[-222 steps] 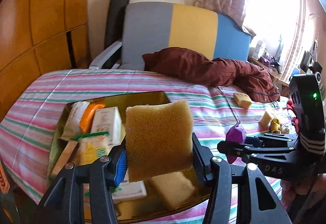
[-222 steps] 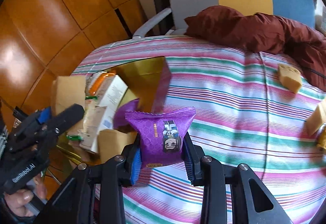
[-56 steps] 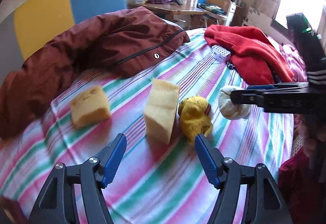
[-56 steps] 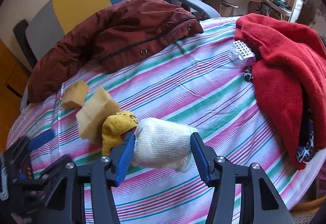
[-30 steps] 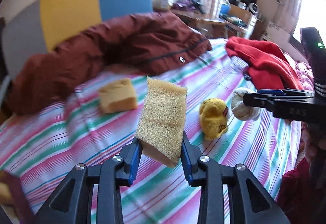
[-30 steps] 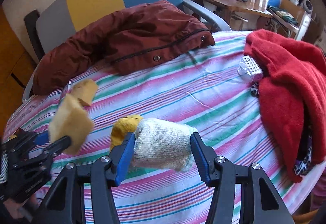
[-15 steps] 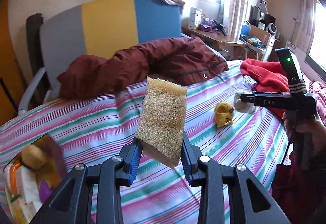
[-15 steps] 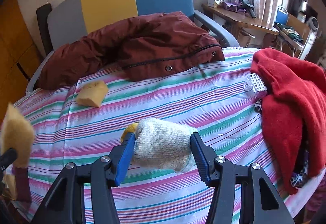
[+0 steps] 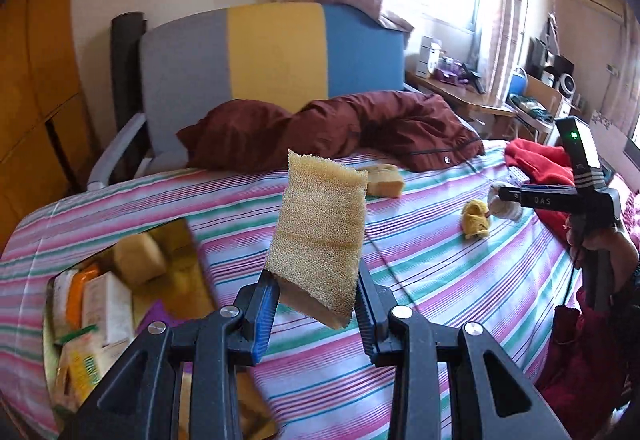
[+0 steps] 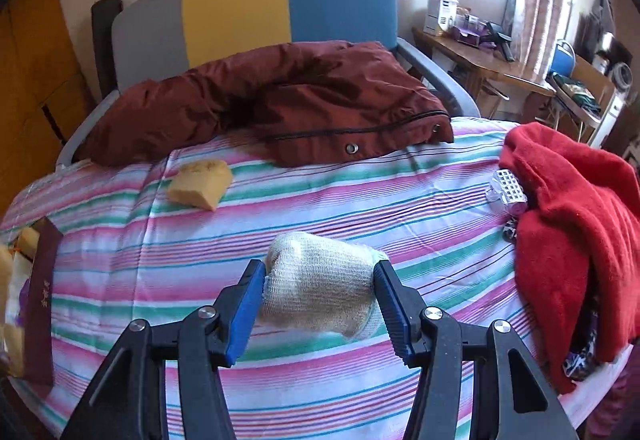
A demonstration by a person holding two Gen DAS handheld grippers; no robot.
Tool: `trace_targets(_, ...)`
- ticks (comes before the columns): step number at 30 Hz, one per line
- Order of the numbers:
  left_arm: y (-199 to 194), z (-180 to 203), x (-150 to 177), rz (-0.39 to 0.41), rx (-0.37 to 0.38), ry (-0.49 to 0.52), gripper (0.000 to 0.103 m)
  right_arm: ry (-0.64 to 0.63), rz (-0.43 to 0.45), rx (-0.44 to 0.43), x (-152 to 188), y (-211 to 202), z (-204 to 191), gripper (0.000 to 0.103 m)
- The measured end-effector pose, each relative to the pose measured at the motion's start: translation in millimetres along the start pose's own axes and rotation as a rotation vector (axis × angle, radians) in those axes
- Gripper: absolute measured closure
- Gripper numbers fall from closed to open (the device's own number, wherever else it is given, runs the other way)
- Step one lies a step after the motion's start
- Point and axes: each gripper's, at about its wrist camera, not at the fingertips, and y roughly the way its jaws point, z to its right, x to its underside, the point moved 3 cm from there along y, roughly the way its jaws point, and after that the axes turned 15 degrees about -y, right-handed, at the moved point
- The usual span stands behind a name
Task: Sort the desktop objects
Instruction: 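Carry the sponge and white sock to the tray and release them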
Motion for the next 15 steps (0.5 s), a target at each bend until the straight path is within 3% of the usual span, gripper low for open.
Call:
trace_targets(7, -13.3, -53.8, 3.8, 0.004, -0.025, -0.108, 0.068, -0.103, 0.035, -0.100, -18.4, -27.1, -63.9, 0.047)
trace_targets(15, -24.4, -148.5, 7.8, 0.008, -0.105, -0.292, 0.068, -0.288, 0.097, -0.336, -39.3, -53.7, -204.4, 0.046)
